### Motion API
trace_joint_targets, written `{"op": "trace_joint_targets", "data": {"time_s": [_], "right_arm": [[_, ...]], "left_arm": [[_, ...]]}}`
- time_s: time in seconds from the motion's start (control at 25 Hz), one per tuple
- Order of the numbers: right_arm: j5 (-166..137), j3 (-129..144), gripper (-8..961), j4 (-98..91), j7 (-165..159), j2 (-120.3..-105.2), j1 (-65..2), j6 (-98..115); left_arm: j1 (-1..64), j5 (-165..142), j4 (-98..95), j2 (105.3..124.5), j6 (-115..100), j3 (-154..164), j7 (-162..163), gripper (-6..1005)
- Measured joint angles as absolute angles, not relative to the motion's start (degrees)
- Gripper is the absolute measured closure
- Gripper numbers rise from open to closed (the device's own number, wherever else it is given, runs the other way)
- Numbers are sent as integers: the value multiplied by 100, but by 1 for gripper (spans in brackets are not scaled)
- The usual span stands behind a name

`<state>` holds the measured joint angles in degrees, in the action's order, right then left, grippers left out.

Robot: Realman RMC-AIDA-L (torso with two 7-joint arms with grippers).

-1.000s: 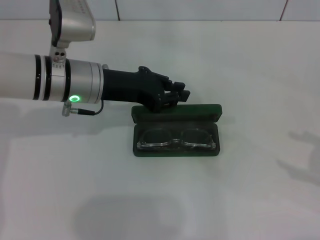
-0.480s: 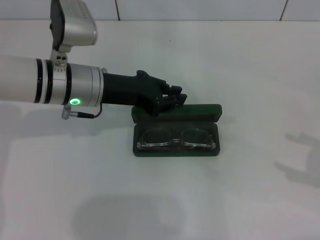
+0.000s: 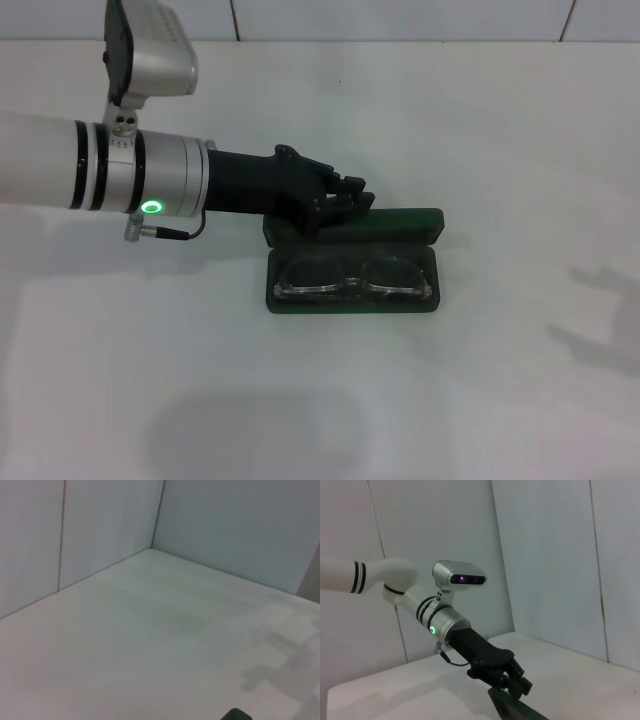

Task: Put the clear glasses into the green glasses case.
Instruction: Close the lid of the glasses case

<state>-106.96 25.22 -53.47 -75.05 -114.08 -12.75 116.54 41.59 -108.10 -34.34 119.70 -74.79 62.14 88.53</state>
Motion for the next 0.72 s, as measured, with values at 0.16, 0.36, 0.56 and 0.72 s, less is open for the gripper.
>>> {"op": "trace_joint_targets", "data": {"time_s": [0.16, 0.36, 0.56, 0.72], "right_arm": [[-10696, 2522, 143, -5333, -7476, -11408, -1275, 11654], [-10696, 2522, 143, -5311, -7460, -11408, -1274, 11653], [-10696, 2522, 143, -5266, -7446, -11408, -1275, 11644], [-10696, 2522, 143, -5265, -7444, -11408, -1274, 11639]], "left_arm": [[4178, -10810, -3336, 11970, -7469, 6214, 8800, 799], [4185, -10811, -3230, 11977, -7412, 6214, 8722, 799], [4201, -10808, -3180, 11979, -7407, 6309, 8719, 798], [4202, -10798, -3175, 11979, -7408, 6447, 8718, 798]]}}
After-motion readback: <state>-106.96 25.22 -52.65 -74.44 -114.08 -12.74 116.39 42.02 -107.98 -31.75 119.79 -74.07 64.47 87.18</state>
